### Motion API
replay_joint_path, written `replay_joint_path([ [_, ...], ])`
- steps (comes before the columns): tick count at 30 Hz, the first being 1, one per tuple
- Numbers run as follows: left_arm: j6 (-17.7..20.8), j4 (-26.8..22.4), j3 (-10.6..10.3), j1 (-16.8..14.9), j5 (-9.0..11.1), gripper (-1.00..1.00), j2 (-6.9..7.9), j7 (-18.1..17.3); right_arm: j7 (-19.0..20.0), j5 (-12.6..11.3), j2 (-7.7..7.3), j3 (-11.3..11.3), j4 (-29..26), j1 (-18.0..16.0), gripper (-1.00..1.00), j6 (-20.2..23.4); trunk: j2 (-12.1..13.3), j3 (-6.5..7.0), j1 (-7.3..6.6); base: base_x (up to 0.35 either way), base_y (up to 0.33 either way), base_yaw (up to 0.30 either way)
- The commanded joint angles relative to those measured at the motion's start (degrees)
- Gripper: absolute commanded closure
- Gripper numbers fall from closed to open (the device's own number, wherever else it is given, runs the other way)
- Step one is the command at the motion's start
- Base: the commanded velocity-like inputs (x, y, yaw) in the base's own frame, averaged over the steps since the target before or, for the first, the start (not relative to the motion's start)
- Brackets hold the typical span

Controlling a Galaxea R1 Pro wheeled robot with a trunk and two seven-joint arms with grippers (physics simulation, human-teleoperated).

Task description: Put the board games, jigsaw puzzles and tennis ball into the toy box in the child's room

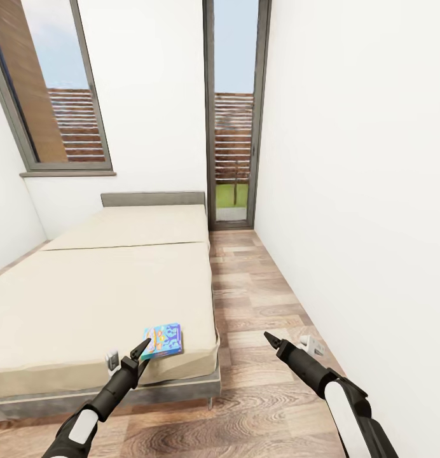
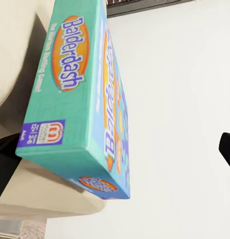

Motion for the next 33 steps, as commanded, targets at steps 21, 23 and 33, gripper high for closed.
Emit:
replay_joint_path([
  [21, 0.23, -0.05, 0.12, -0.09, 0.15, 1.0, -0.14, -0.53, 0.24, -0.08, 0.06, -0.2, -0.03, -0.04, -1.0, 0.39, -0.02, -0.05, -0.01, 0.0, 0.0, 0.0],
  [23, 0.25, -0.05, 0.1, -0.09, 0.14, 1.0, -0.13, -0.58, 0.24, -0.08, 0.06, -0.2, -0.03, -0.04, -1.0, 0.39, -0.02, -0.05, -0.01, 0.0, 0.0, 0.0],
  [33, 0.26, -0.05, -4.24, -0.09, 0.17, 1.0, 0.24, -3.75, 0.24, -0.08, 0.06, -0.2, -0.03, -0.04, -1.0, 0.39, -0.02, -0.05, -0.01, 0.0, 0.0, 0.0],
])
